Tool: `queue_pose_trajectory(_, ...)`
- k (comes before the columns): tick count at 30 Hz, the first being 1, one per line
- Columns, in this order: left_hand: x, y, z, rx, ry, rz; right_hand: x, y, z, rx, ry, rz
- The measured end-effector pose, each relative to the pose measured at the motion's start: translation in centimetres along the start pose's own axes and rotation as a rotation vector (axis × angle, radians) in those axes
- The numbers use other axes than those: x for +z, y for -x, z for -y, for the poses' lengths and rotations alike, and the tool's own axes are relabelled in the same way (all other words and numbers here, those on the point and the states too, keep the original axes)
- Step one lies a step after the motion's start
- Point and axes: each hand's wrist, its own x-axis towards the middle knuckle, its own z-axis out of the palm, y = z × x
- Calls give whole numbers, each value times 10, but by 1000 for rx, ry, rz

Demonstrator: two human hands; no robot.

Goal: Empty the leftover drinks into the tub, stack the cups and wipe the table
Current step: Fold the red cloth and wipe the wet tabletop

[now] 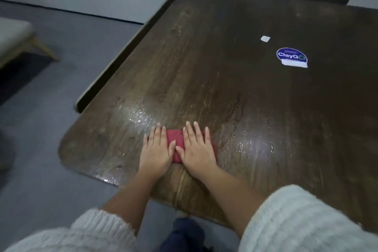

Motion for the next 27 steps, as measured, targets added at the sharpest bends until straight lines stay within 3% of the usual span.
queue_pose_trajectory(9, -13, 105, 102, -173, -28, -9, 14, 47, 106, -320, -61, 145)
queue_pose_trajectory(12, -17, 95, 122, -172, -9, -38, 7, 36, 120, -298, -86, 127)
queue_pose_trajectory(18, -32, 10, 138, -172, -7, -53, 4, -34, 124, -210, -155, 190)
queue_pose_trajectory(27, -56, -194, 162, -27, -41, -48, -14, -210, 101, -133, -149, 45)
